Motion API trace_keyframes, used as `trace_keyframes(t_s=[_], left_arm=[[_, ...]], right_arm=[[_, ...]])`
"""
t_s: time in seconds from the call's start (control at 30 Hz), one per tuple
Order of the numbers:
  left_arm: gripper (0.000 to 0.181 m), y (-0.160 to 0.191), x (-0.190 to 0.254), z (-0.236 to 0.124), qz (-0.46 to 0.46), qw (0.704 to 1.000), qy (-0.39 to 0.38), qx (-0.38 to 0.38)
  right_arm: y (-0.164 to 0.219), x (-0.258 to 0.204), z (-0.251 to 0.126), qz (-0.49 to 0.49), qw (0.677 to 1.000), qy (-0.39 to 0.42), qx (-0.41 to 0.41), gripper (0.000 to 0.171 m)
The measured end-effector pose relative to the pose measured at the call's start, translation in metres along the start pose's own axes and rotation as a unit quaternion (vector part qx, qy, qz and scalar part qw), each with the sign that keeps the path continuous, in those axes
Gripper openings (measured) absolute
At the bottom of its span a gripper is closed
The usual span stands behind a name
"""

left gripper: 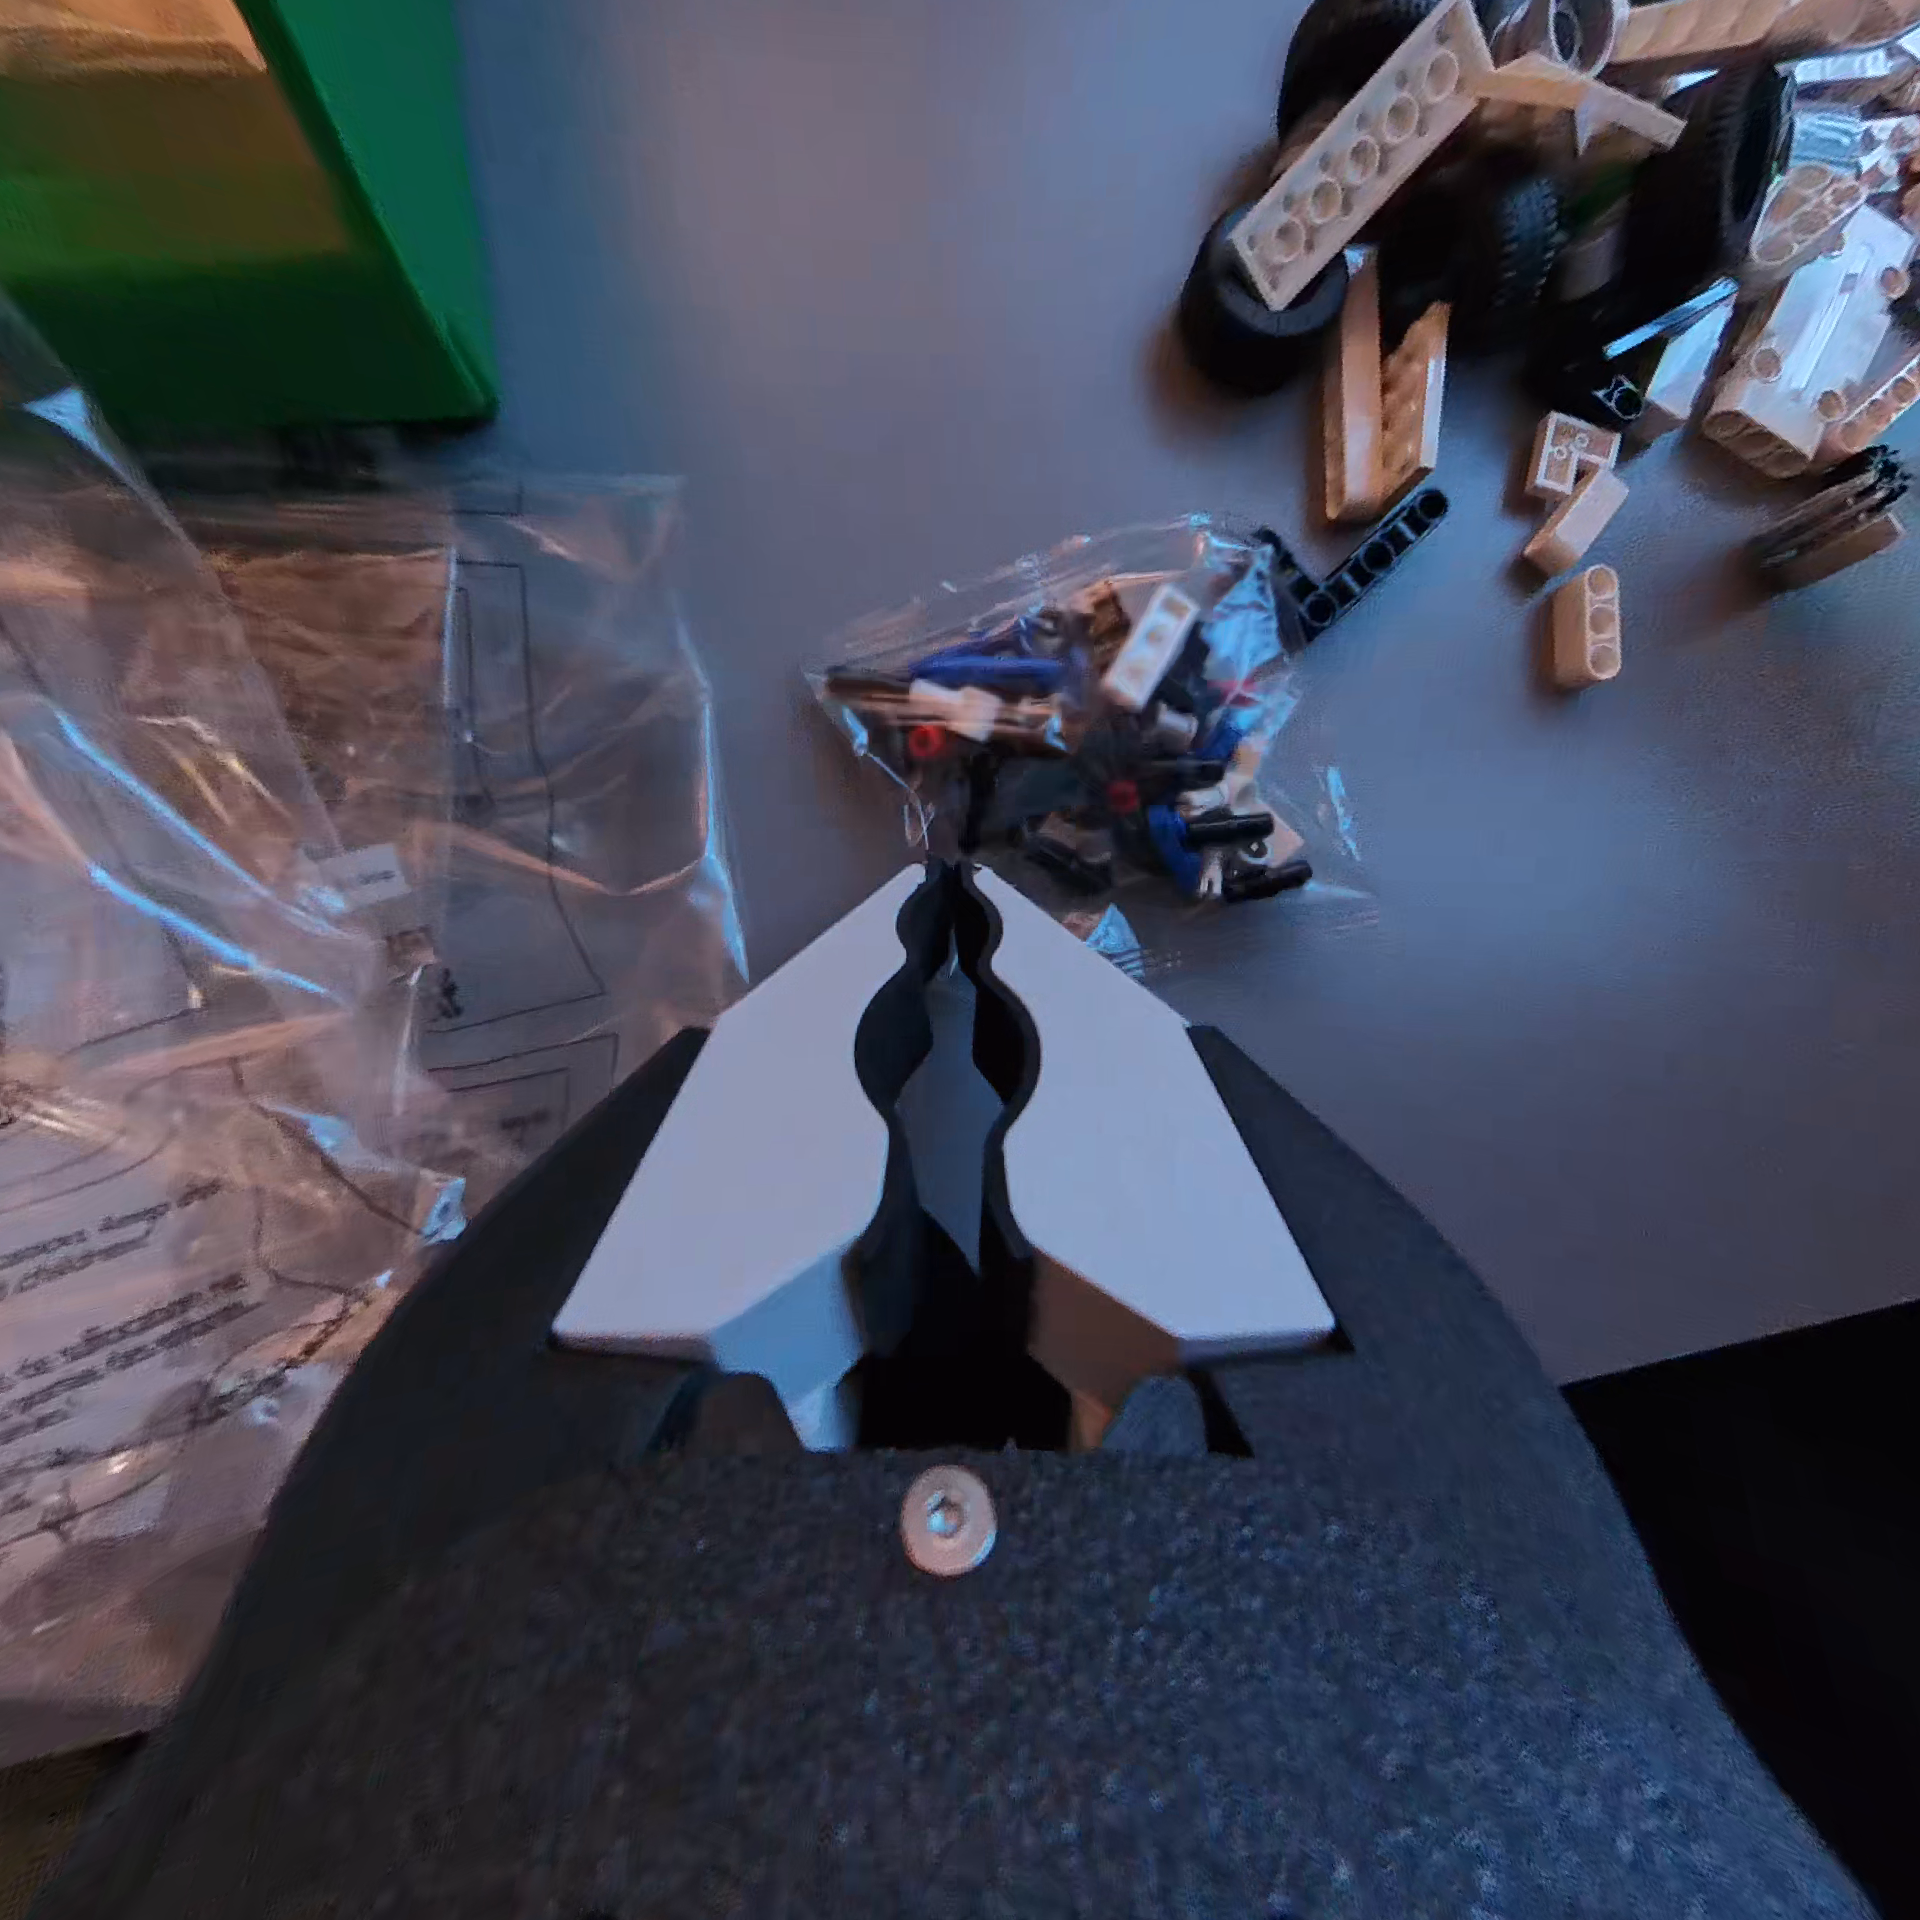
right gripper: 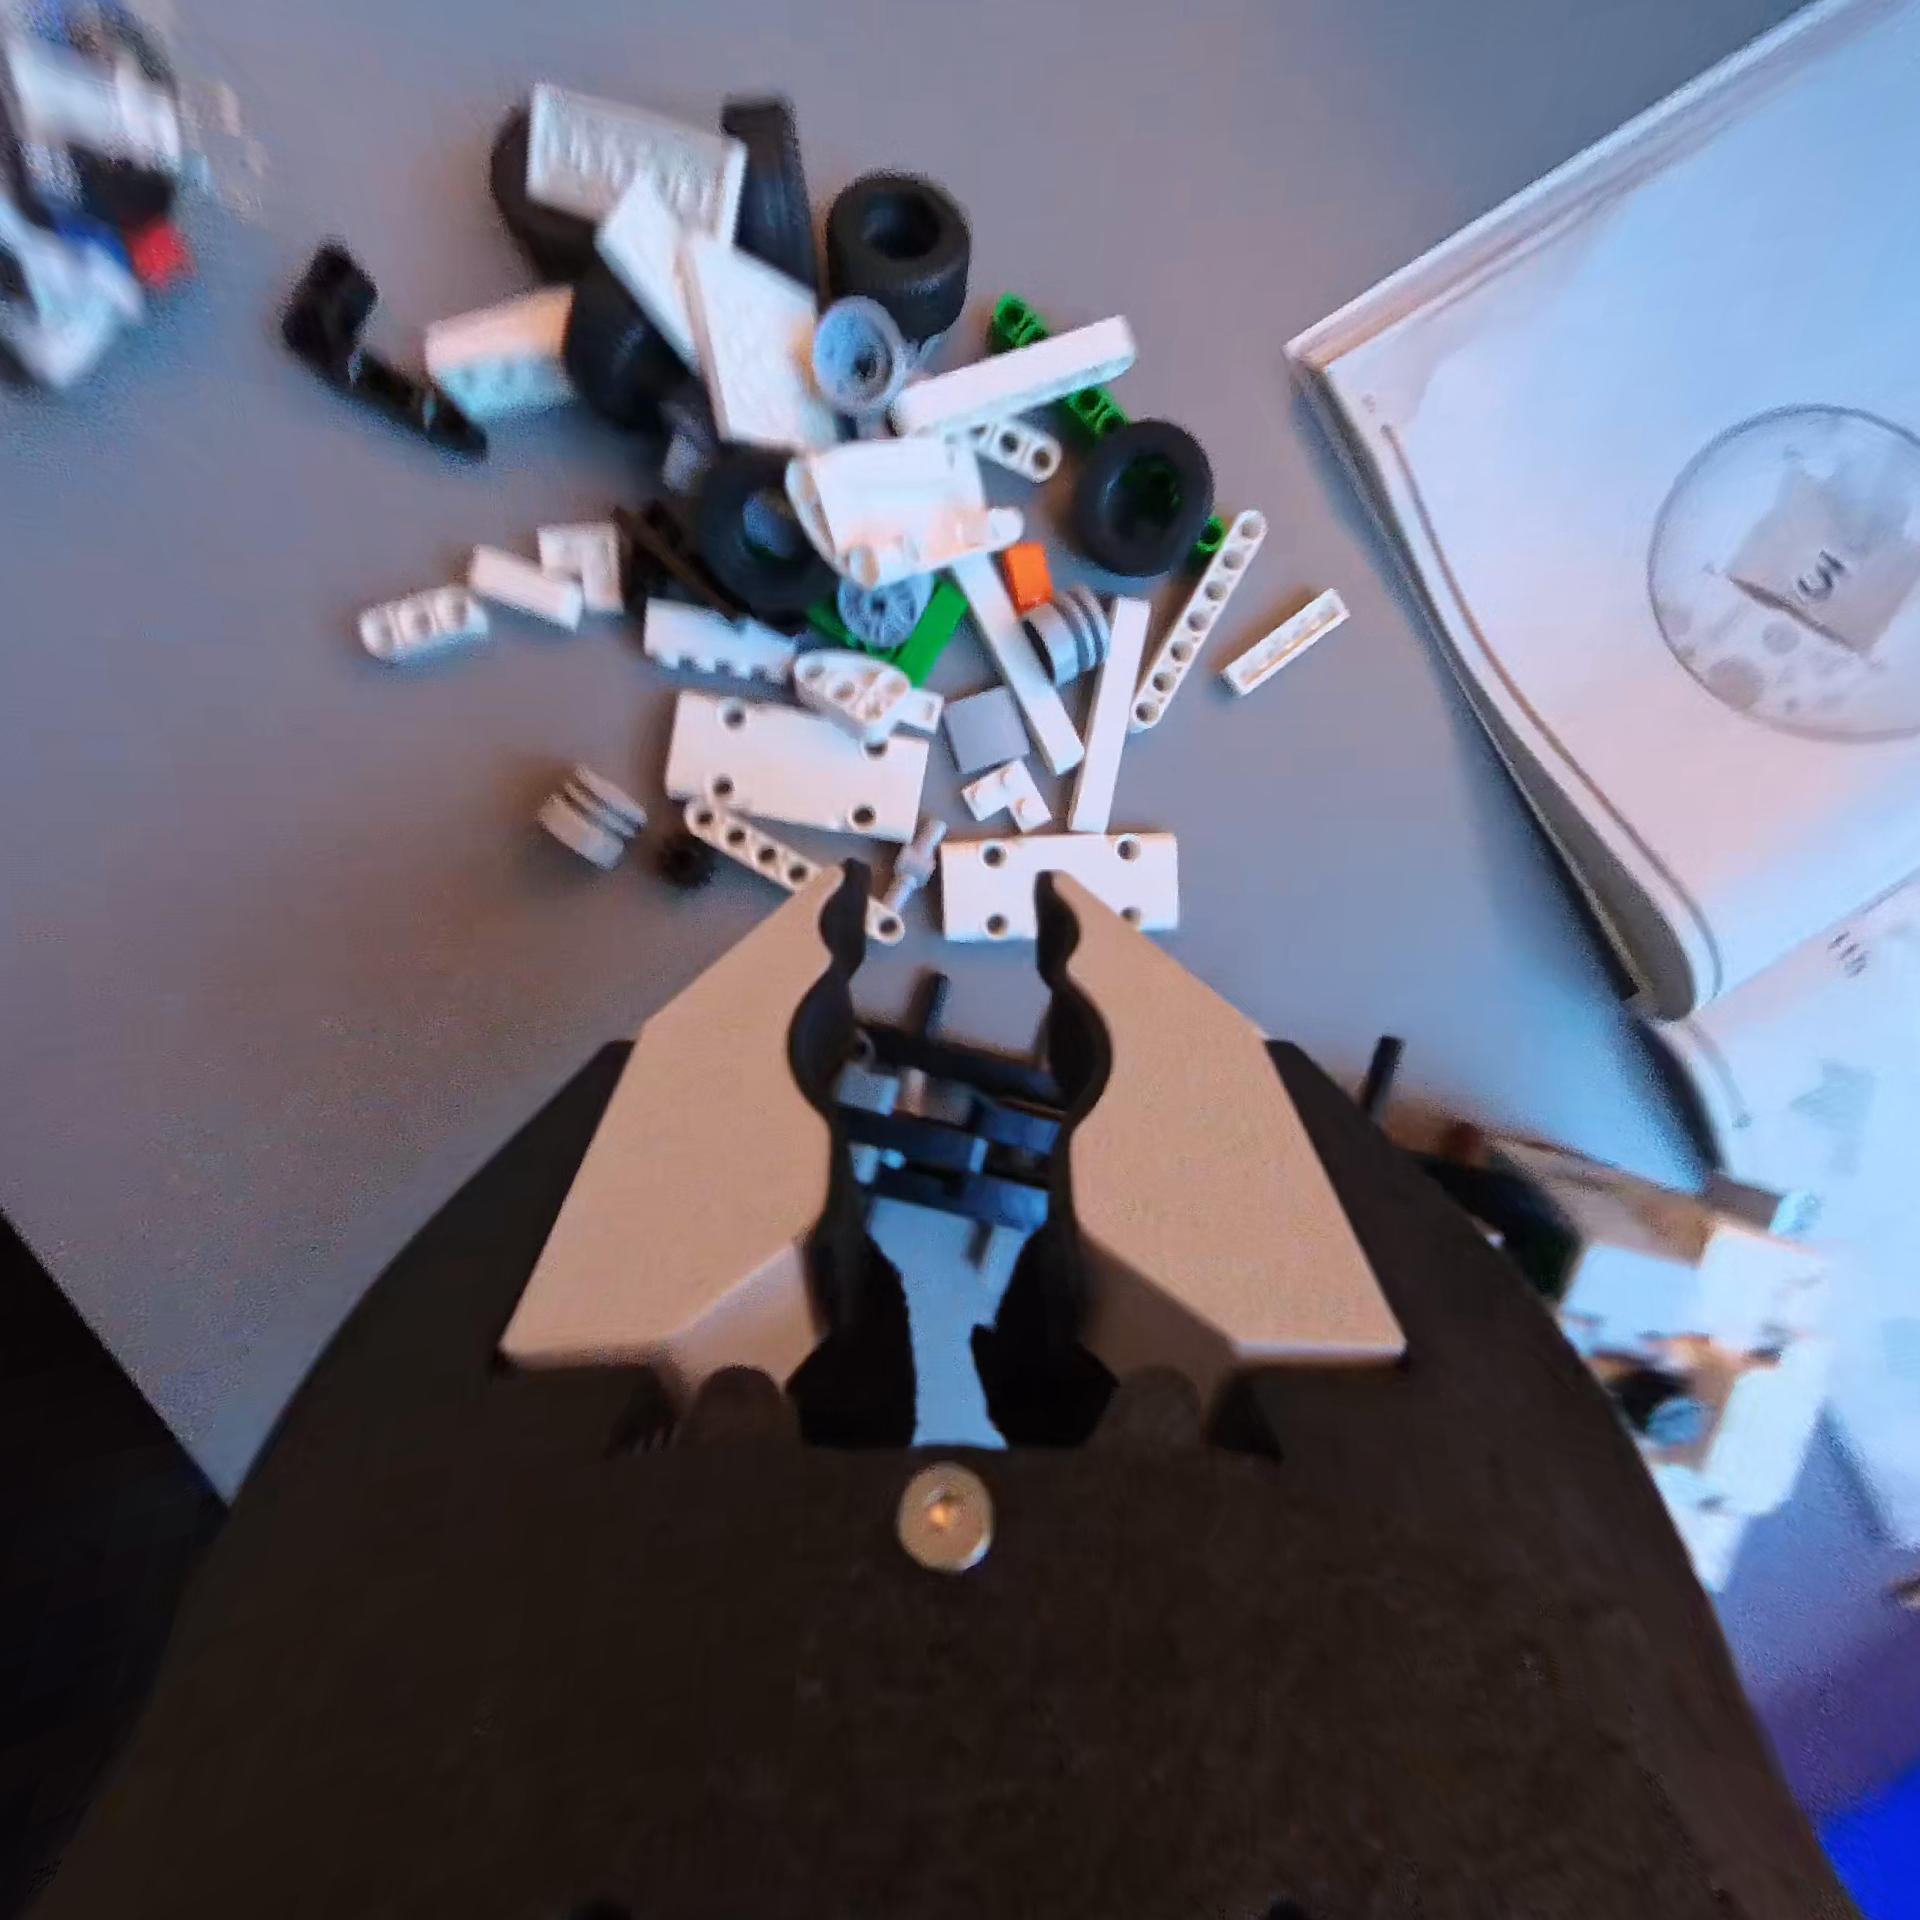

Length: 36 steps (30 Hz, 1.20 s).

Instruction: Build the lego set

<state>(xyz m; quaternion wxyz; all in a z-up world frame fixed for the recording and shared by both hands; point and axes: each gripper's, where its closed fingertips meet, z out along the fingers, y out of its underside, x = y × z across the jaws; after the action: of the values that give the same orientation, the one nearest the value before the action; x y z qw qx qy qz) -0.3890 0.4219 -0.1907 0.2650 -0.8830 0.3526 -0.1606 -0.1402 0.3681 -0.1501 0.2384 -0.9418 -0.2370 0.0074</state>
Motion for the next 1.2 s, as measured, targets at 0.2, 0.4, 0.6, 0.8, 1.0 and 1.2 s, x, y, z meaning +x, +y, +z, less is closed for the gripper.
trace_keyframes(t_s=[0.2, 0.4, 0.6, 0.8, 1.0, 1.2], left_arm=[[0.005, -0.01, 0.012, 0.006, 0.019, 1.0, 0.017, 0.013], [0.017, -0.021, 0.015, -0.002, 0.014, 0.998, 0.004, 0.061], [0.021, -0.038, 0.026, -0.019, 0.025, 0.992, 0.012, 0.121], [0.021, -0.041, 0.044, -0.026, 0.043, 0.986, 0.052, 0.153], [0.019, -0.04, 0.053, -0.028, 0.045, 0.982, 0.085, 0.165], [0.016, -0.04, 0.048, -0.04, 0.026, 0.976, 0.088, 0.195]], right_arm=[[0.013, 0.025, 0.012, -0.115, 0.986, -0.06, -0.106, 0.046], [0.02, 0.02, 0.022, -0.143, 0.974, -0.058, -0.164, 0.061], [0.021, 0.029, 0.031, -0.093, 0.977, -0.012, -0.193, 0.074], [0.028, 0.021, 0.037, -0.044, 0.976, -0.064, -0.202, 0.064], [0.028, 0.025, 0.037, -0.096, 0.969, -0.07, -0.216, 0.057], [-0.069, 0.004, -0.001, -0.114, 0.987, -0.07, -0.087, 0.057]])
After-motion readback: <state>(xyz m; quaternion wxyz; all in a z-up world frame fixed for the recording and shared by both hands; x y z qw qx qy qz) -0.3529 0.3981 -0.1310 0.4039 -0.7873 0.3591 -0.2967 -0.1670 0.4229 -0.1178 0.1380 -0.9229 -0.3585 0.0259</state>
